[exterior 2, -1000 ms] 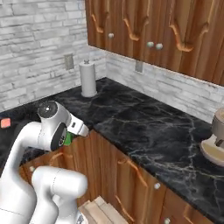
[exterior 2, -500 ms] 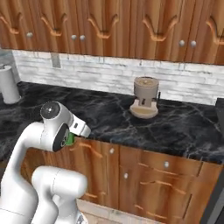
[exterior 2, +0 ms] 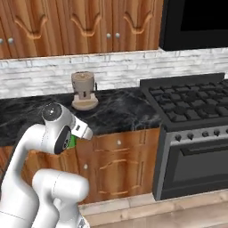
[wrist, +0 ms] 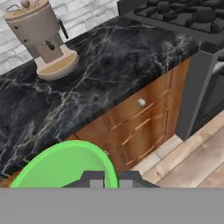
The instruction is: Move the cup from next to the sink to the open cabinet. Then, move the bowl with the fish to the fridge to clear the area for faucet cleaning.
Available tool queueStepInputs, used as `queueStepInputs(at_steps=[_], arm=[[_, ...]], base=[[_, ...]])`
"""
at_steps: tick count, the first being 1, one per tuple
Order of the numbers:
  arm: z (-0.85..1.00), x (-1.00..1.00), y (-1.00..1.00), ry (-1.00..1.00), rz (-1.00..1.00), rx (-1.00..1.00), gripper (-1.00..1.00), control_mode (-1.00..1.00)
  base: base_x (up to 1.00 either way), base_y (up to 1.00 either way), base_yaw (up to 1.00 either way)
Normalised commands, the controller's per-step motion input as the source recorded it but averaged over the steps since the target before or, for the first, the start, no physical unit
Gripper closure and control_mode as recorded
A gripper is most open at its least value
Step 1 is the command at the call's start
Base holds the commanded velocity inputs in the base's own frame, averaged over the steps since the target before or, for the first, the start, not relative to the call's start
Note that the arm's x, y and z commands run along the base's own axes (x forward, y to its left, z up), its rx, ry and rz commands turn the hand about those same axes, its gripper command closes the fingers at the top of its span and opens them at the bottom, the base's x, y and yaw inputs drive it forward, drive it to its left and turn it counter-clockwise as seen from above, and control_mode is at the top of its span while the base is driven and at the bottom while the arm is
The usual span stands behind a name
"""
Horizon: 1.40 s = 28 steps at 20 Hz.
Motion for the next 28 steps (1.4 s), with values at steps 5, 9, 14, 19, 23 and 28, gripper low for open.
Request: queueStepInputs(at_steps=[5,9,14,19,23,28], arm=[[0.00,0.00,0.00,0.00,0.00,0.00,1.00,1.00],[0.00,0.00,0.00,0.00,0.00,0.00,1.00,1.00],[0.00,0.00,0.00,0.00,0.00,0.00,1.00,1.00],[0.00,0.00,0.00,0.00,0.00,0.00,1.00,1.00],[0.00,0.00,0.00,0.00,0.00,0.00,1.00,1.00],[0.00,0.00,0.00,0.00,0.00,0.00,1.00,1.00]], base=[[-0.04,-0.24,-0.77],[0.00,-0.23,-0.77],[0.00,-0.21,-0.75],[0.00,-0.20,-0.77],[-0.20,-0.26,-0.85],[0.07,-0.42,-0.88]])
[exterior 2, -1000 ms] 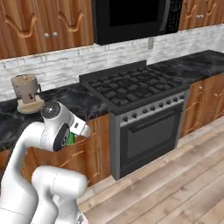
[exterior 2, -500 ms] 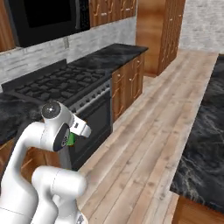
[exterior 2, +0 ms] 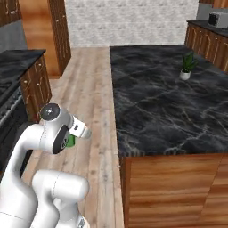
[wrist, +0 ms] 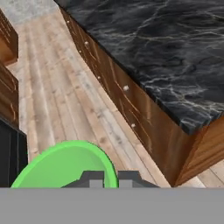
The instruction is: Move the cup from next to the sink to the open cabinet. Then, move the bowl with the fish to the fridge to clear the area for faucet cleaning.
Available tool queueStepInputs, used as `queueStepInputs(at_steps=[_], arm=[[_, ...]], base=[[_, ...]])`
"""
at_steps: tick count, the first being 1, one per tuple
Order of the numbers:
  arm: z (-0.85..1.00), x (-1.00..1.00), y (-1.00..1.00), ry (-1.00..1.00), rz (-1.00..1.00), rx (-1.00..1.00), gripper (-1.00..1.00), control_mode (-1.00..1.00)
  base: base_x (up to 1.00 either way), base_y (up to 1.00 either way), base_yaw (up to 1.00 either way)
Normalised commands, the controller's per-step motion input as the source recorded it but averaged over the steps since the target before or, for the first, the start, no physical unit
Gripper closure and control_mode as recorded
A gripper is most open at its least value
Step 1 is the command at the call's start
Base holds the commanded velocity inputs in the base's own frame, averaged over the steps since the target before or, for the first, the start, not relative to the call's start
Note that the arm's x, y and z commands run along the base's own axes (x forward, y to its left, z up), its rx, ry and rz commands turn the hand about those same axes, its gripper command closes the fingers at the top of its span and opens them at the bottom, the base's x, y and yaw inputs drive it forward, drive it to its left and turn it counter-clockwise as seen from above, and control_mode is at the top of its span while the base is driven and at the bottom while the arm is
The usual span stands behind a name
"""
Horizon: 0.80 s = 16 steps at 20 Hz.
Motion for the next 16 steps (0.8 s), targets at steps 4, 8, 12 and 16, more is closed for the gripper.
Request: queueStepInputs(at_steps=[4,8,12,16], arm=[[0.00,0.00,0.00,0.00,0.00,0.00,1.00,1.00],[0.00,0.00,0.00,0.00,0.00,0.00,1.00,1.00],[0.00,0.00,0.00,0.00,0.00,0.00,1.00,1.00],[0.00,0.00,0.00,0.00,0.00,0.00,1.00,1.00]], base=[[0.81,-0.01,-0.25],[1.00,0.91,0.13],[1.00,0.62,0.10],[1.00,0.18,0.02]])
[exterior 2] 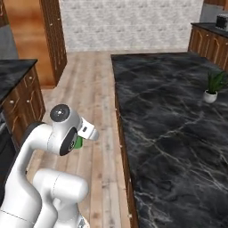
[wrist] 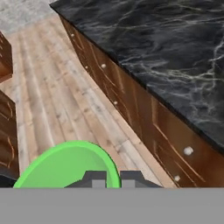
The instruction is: Move the cup from next to the sink to the open cabinet. Then, move the bowl with the fish to the fridge to clear the area for faucet cleaning.
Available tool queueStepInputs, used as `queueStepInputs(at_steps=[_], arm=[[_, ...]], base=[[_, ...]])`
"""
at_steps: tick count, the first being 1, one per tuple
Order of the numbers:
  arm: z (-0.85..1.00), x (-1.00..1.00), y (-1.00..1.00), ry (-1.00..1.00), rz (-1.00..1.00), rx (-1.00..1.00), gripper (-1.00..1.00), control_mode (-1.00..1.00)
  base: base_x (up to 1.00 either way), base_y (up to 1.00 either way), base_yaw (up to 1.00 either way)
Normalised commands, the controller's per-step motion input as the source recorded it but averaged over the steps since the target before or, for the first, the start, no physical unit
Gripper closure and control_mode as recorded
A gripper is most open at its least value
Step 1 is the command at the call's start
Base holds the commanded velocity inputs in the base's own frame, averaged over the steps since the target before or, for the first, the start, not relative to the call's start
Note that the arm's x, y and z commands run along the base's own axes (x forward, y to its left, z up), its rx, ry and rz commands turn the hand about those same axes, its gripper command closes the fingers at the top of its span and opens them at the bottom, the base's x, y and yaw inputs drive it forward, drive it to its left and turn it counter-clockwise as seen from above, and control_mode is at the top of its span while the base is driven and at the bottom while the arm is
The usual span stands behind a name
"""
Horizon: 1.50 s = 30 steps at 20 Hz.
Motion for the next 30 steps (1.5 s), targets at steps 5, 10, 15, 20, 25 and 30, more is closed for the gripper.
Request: queueStepInputs(at_steps=[5,10,15,20,25,30], arm=[[0.00,0.00,0.00,0.00,0.00,0.00,1.00,1.00],[0.00,0.00,0.00,0.00,0.00,0.00,1.00,1.00],[0.00,0.00,0.00,0.00,0.00,0.00,1.00,1.00],[0.00,0.00,0.00,0.00,0.00,0.00,1.00,1.00],[0.00,0.00,0.00,0.00,0.00,0.00,1.00,1.00],[0.00,0.00,0.00,0.00,0.00,0.00,1.00,1.00]], base=[[1.00,0.14,0.00],[1.00,0.28,0.00],[1.00,0.42,0.00],[1.00,0.47,0.00],[1.00,0.49,0.00],[1.00,0.51,0.00]])
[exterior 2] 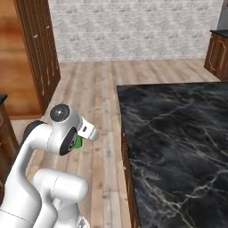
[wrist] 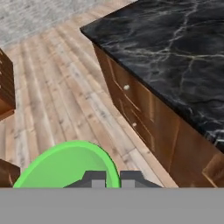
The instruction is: Move the cup from next to the sink to the open cabinet. Then, move the bowl with the fish to the fridge to clear the area for faucet cleaning.
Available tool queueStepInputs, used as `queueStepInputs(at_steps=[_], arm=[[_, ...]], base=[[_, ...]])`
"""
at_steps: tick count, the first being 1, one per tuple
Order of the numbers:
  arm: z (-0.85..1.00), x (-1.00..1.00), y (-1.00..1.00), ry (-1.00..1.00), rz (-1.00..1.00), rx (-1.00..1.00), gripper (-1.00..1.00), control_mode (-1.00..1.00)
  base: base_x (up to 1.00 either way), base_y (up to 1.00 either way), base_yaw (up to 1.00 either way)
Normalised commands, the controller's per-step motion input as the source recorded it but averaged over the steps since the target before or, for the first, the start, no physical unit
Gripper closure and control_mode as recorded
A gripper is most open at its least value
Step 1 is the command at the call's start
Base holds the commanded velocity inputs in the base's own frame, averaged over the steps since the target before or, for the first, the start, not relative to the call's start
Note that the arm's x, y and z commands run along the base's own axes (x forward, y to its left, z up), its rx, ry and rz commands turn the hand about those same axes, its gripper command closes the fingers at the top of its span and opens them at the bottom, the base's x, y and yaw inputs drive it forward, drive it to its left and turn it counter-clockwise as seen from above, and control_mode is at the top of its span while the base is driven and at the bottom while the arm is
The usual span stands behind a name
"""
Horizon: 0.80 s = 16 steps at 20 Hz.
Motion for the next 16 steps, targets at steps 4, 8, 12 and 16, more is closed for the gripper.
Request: queueStepInputs(at_steps=[4,8,12,16], arm=[[0.00,0.00,0.00,0.00,0.00,0.00,1.00,1.00],[0.00,0.00,0.00,0.00,0.00,0.00,1.00,1.00],[0.00,0.00,0.00,0.00,0.00,0.00,1.00,1.00],[0.00,0.00,0.00,0.00,0.00,0.00,1.00,1.00]], base=[[1.00,0.55,0.00],[1.00,0.56,0.00],[1.00,0.56,0.00],[1.00,0.59,0.00]])
